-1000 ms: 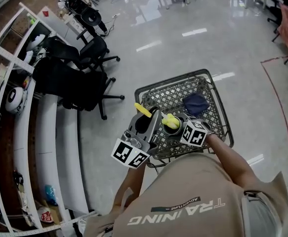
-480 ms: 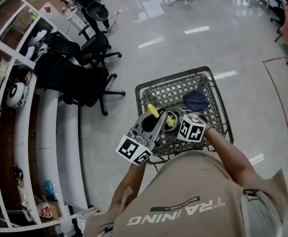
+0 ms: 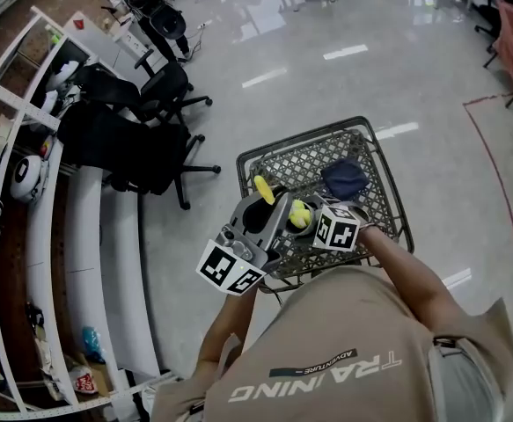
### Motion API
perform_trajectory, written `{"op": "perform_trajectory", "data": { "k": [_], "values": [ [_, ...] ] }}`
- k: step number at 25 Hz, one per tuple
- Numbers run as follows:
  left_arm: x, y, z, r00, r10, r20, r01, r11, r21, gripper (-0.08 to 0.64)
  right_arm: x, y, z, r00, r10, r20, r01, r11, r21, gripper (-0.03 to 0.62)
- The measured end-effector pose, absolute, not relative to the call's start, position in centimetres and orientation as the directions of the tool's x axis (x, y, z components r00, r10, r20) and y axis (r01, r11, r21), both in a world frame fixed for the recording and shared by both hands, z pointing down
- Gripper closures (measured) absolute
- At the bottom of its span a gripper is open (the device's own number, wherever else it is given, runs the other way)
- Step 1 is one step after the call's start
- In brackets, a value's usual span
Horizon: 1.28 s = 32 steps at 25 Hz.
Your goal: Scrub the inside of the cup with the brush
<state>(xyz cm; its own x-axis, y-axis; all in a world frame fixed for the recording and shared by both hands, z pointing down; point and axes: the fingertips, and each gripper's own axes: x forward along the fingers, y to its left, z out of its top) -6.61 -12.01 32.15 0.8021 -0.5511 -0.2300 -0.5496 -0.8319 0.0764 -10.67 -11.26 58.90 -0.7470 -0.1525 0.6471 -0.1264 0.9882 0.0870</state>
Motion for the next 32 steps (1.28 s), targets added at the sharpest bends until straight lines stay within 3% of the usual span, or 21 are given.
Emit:
{"op": "perform_trajectory", "data": {
  "k": [6, 19, 26, 32],
  "values": [
    [-6.9, -11.4, 29.3, 0.803, -0.521, -0.290, -0.522, -0.849, 0.079, 0.518, -9.0, -11.3, 60.1, -0.755, -0.158, 0.637, -0.185, 0.982, 0.025, 0.212],
    [-7.3, -13.3, 37.4, 0.795, -0.569, -0.209, -0.534, -0.821, 0.203, 0.518, -10.6, -11.4, 55.8, -0.842, -0.147, 0.520, -0.162, 0.987, 0.017, 0.210],
    [-4.6, -11.5, 38.5, 0.810, -0.553, -0.193, -0.531, -0.833, 0.158, 0.517, -9.5, -11.5, 57.7, -0.832, -0.134, 0.538, -0.177, 0.984, -0.029, 0.210],
    [-7.3, -11.3, 35.0, 0.752, -0.596, -0.283, -0.577, -0.802, 0.156, 0.518, -8.0, -11.4, 61.9, -0.764, -0.158, 0.626, -0.197, 0.980, 0.008, 0.210]
  ]
}}
